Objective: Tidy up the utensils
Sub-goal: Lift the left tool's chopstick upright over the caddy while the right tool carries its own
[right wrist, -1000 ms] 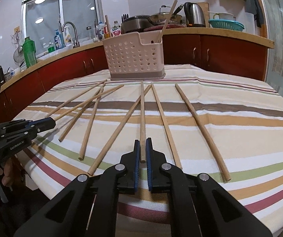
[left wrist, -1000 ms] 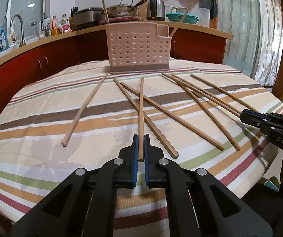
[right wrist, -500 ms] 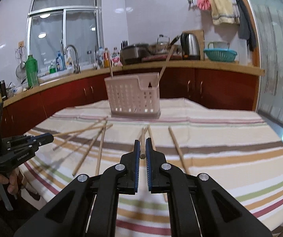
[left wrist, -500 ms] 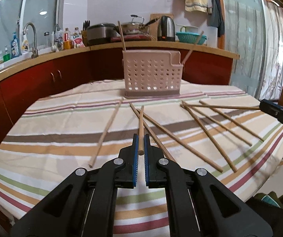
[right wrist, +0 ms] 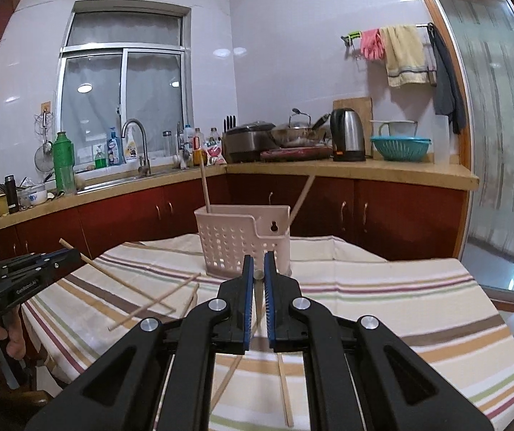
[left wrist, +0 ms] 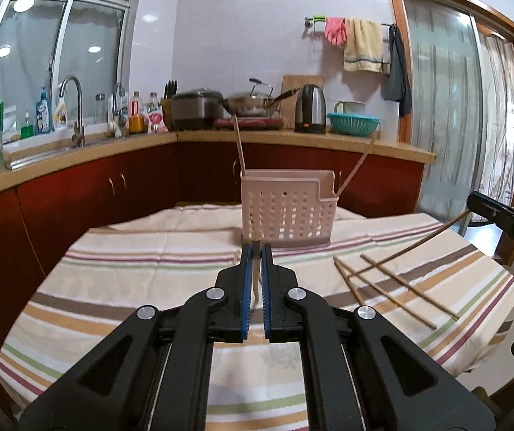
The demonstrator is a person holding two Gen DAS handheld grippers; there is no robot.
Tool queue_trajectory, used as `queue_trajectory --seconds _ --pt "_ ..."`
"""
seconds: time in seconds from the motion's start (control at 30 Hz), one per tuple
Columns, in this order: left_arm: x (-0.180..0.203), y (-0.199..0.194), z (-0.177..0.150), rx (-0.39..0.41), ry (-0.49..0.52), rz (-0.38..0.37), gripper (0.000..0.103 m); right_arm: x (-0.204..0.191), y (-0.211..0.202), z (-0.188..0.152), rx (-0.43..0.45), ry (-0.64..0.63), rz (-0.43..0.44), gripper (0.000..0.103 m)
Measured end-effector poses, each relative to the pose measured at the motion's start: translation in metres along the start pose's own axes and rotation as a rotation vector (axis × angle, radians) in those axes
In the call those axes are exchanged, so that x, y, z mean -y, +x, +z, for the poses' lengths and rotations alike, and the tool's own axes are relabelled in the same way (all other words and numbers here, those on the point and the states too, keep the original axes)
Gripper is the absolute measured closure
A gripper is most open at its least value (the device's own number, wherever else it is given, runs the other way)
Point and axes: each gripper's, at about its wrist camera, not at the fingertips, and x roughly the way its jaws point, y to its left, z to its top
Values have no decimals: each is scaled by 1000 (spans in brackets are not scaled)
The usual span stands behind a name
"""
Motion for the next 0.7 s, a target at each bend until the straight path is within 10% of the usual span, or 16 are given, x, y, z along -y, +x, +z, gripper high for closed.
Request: queue_trajectory --seconds 0.7 --pt "-8 33 45 59 14 -3 97 -6 46 37 23 -15 37 96"
